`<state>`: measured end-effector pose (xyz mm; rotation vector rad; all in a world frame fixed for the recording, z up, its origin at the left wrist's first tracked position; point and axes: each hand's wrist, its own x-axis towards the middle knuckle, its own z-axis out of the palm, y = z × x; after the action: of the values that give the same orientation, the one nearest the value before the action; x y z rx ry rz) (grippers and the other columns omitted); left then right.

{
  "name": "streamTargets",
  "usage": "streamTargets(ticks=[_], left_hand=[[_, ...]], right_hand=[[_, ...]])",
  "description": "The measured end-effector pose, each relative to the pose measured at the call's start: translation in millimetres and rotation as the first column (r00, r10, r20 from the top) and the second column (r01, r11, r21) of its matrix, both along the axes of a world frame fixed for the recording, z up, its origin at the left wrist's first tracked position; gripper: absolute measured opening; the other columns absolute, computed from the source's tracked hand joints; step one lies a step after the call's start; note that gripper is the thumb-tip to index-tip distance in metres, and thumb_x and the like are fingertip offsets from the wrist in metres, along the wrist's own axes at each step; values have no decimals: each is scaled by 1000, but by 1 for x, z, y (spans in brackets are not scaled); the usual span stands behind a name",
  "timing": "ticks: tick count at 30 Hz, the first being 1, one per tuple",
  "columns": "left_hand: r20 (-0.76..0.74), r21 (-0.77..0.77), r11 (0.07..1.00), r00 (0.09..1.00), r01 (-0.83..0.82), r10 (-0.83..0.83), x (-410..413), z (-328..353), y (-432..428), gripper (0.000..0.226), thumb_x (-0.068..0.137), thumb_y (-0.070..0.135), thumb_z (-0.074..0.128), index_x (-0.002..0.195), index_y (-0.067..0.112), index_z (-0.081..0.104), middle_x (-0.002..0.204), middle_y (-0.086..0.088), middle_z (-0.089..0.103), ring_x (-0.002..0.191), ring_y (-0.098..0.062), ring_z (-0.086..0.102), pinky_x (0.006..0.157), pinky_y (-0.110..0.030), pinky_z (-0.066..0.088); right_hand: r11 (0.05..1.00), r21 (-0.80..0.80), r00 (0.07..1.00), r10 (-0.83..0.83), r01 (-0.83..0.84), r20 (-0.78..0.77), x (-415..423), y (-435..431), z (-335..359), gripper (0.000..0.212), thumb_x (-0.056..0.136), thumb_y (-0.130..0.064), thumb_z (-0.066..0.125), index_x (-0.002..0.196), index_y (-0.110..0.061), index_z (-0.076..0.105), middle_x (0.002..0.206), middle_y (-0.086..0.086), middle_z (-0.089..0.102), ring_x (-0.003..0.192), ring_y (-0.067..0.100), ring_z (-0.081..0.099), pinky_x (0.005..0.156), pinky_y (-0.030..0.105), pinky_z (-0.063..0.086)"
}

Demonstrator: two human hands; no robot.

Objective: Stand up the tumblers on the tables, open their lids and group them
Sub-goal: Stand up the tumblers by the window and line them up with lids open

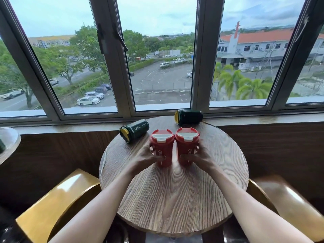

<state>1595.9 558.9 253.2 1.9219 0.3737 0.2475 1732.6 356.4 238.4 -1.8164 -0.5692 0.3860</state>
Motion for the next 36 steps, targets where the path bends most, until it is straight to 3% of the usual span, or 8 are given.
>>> streamTargets(ticks=[3,7,12,22,26,31,34,36], left_hand=[[0,-14,1000,1000,1,-1,3,0,1,90,74,-1,80,148,26,36,123,7,63,109,-3,60,83,-19,57],[-9,-16,1000,1000,-1,1,4,1,1,91,74,-1,80,149,25,34,122,11,63,109,1,57,75,-11,52],[-7,26,999,1000,-22,22,3,0,0,86,72,5,83,143,26,41,124,4,63,114,-10,58,76,-12,50],[-18,38,999,1000,-25,26,1,6,-6,79,75,-2,79,138,27,41,114,10,61,102,0,56,67,-1,48],[-10,38,999,999,35,-35,-5,5,-6,85,74,-1,77,139,34,35,125,10,56,113,-7,55,85,-17,52],[240,173,917,918,-359,314,-4,24,-17,32,93,7,61,123,11,51,124,-9,60,113,-26,61,95,-40,53],[447,91,809,750,-580,487,-1,44,-32,25,89,1,49,105,14,61,108,-1,62,105,-23,60,94,-47,53],[487,140,806,749,-575,449,4,52,-41,30,83,7,46,105,16,64,110,1,65,107,-22,60,96,-50,51]], right_hand=[[1000,-14,1000,27,-27,-15,6,1,0,80,56,-16,89,120,-28,43,107,-9,62,108,22,62,94,45,53],[998,-26,998,63,-63,-5,10,1,2,76,62,-8,88,118,-29,42,102,-15,59,103,19,59,98,44,50],[998,-28,998,60,-59,21,8,-2,2,82,54,-22,91,117,-33,40,106,-10,60,101,16,59,90,41,54],[997,-7,997,71,-71,-16,1,-5,8,76,67,-6,86,119,-27,36,110,-3,56,90,6,58,61,19,54],[988,-73,991,132,-133,-14,4,-12,7,84,69,1,83,131,-26,33,115,-5,49,101,10,55,64,14,53],[955,-276,993,117,-107,19,19,-33,14,84,79,13,63,149,-20,31,140,11,43,130,28,41,94,34,47],[964,-256,990,-34,68,136,35,-43,21,56,83,5,58,136,-12,50,131,16,56,117,27,54,95,35,50],[969,-212,979,-88,126,182,47,-41,28,43,85,1,58,127,-9,57,122,15,62,107,23,59,94,36,52]])
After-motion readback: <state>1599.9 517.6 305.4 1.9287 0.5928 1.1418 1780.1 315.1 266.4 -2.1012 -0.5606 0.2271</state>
